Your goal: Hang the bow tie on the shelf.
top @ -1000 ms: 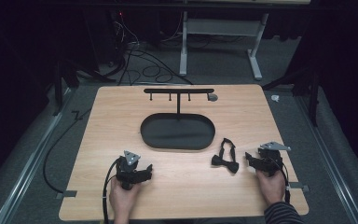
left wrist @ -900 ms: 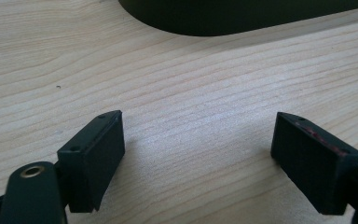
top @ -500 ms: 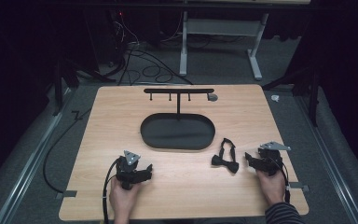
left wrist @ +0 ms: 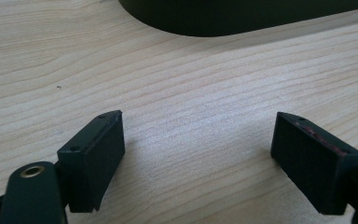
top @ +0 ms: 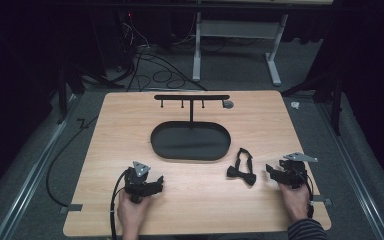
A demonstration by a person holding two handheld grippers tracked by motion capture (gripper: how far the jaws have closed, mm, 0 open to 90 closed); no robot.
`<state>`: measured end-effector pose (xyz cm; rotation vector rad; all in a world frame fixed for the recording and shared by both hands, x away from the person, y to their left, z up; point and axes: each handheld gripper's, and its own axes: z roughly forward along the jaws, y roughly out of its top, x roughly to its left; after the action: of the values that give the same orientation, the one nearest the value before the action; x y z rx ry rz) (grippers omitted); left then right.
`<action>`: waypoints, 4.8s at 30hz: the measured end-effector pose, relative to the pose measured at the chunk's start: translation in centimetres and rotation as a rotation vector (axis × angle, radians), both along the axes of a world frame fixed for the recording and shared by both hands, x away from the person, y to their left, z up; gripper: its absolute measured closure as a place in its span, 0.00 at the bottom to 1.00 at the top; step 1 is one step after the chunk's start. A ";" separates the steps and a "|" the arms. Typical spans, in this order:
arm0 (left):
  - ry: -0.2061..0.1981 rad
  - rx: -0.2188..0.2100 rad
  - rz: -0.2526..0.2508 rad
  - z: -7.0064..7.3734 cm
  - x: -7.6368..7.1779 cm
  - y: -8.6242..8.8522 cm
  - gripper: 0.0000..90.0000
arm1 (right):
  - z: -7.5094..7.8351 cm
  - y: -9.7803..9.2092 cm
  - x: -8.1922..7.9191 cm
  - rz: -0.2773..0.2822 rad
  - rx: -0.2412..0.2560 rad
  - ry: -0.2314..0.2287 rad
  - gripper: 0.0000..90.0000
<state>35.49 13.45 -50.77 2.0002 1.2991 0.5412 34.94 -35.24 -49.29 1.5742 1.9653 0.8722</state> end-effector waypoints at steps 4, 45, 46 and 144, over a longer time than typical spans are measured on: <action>0.001 -0.001 0.000 0.0 0.0 0.0 0.20 | 0.6 -0.1 -0.5 0.005 0.013 -0.021 0.47; 0.000 0.000 -0.001 0.0 0.0 0.0 0.20 | 1.9 5.0 4.0 0.115 0.030 0.031 0.54; 0.000 0.000 -0.001 0.0 0.0 0.0 0.20 | 1.7 5.2 4.3 0.114 0.030 0.033 0.54; 0.002 0.000 -0.004 0.0 0.0 0.0 0.20 | 10.2 8.9 5.0 0.337 0.028 -0.148 0.91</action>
<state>35.45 13.46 -50.76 2.0033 1.2961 0.5379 39.98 -26.33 -39.11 1.1709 2.1504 1.1159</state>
